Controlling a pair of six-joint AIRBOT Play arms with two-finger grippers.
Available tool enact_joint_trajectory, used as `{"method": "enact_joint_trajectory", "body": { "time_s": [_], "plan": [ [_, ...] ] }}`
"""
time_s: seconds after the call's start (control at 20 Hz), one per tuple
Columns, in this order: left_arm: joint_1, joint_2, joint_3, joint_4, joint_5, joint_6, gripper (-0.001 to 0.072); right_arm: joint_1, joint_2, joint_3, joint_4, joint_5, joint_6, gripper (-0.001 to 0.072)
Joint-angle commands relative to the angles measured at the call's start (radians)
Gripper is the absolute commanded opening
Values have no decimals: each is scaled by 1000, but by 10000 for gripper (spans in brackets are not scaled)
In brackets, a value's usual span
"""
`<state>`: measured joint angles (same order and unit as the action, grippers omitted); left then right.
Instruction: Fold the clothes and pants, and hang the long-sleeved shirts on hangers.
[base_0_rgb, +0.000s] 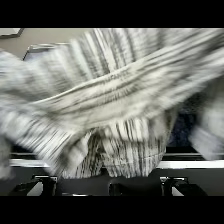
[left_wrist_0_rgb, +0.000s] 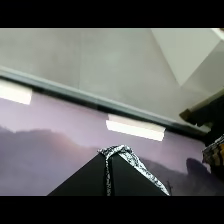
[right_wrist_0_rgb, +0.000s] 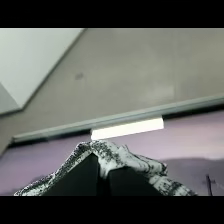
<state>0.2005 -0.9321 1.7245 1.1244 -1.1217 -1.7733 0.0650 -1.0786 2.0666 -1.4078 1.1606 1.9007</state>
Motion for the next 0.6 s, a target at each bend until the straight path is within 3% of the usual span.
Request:
{"method": "enact_joint_trajectory", "body": {
  "time_s": [0.0,0.15,0.3,0.4,0.45,0.5,0.55],
  "plan": [
    [-21,-196,-126,-29,66,-6,19,0,-221,-71,-46,15,51,32],
    [-94,-466,-140,-28,111,50,19,1,-463,-74,-43,-44,65,32],
    [-142,-706,-139,-30,139,52,20,1,-703,-74,-39,-157,109,33],
    [-158,-808,-139,-53,126,52,26,1,-817,-74,-2,-155,131,45],
    [-159,-841,-139,-73,111,52,97,1,-854,-74,17,-131,130,86],
    [-159,-858,-139,-90,98,52,278,1,-871,-74,20,-99,129,110],
    [-158,-859,-139,-88,90,53,475,0,-870,-74,13,-74,118,223]
  ]
}}
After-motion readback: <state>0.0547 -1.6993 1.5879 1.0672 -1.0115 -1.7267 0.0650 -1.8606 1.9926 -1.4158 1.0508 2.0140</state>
